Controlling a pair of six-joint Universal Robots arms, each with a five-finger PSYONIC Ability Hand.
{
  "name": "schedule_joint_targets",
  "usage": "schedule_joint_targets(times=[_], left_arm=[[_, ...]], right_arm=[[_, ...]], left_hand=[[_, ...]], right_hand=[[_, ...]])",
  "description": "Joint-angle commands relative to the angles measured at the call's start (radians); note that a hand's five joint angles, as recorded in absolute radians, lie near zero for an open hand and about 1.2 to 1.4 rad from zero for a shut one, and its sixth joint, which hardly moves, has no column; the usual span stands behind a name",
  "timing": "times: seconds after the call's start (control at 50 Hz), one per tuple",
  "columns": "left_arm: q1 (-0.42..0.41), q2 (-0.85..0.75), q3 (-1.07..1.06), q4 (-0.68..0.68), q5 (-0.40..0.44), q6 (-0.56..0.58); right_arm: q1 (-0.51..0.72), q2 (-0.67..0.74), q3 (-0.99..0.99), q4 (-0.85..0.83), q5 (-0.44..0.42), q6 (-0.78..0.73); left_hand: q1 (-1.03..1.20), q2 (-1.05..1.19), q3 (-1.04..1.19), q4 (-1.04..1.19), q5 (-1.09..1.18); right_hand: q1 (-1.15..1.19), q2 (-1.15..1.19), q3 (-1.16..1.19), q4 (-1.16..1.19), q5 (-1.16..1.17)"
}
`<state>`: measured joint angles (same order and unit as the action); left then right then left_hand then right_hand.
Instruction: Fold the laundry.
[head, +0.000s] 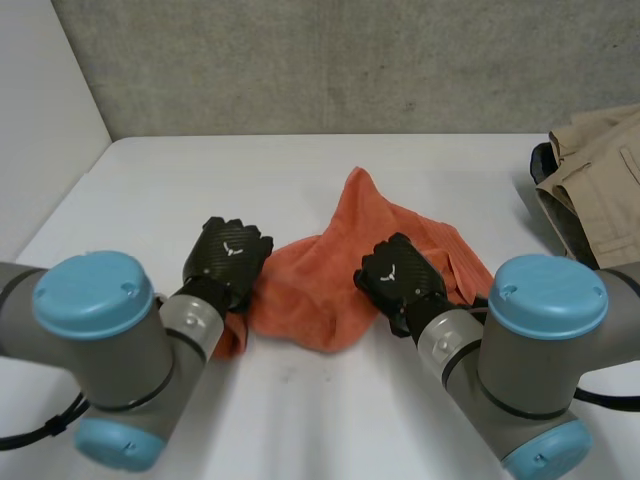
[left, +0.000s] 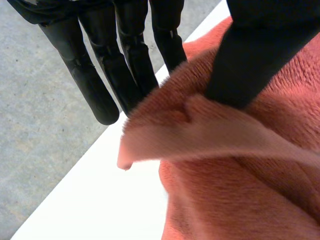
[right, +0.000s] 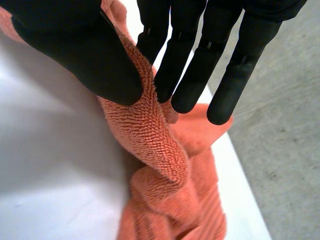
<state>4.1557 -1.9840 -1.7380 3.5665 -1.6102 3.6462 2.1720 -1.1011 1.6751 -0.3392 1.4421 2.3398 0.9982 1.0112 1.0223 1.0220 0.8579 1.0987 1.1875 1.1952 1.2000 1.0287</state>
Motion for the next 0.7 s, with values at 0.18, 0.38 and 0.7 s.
schedule_joint_targets(times=[0.18, 0.38, 0.7], left_arm=[[-0.005, 0.243, -0.005, -0.242, 0.003, 0.0], [0.035, 0.125, 0.234, -0.42, 0.007, -0.285], [0.054, -0.291, 0.577, -0.713, -0.023, -0.33]], right_arm=[[-0.015, 0.003, 0.038, 0.009, 0.018, 0.047], [-0.015, 0.003, 0.045, 0.009, 0.018, 0.047], [-0.015, 0.003, 0.045, 0.009, 0.021, 0.046]], left_hand=[[-0.459, -0.472, -0.483, -0.483, -0.493], [-0.462, -0.475, -0.486, -0.486, -0.496], [-0.43, -0.443, -0.454, -0.453, -0.464]], right_hand=[[0.298, 0.209, 0.201, 0.196, 0.193], [0.298, 0.209, 0.201, 0.196, 0.193], [0.298, 0.209, 0.201, 0.196, 0.193]])
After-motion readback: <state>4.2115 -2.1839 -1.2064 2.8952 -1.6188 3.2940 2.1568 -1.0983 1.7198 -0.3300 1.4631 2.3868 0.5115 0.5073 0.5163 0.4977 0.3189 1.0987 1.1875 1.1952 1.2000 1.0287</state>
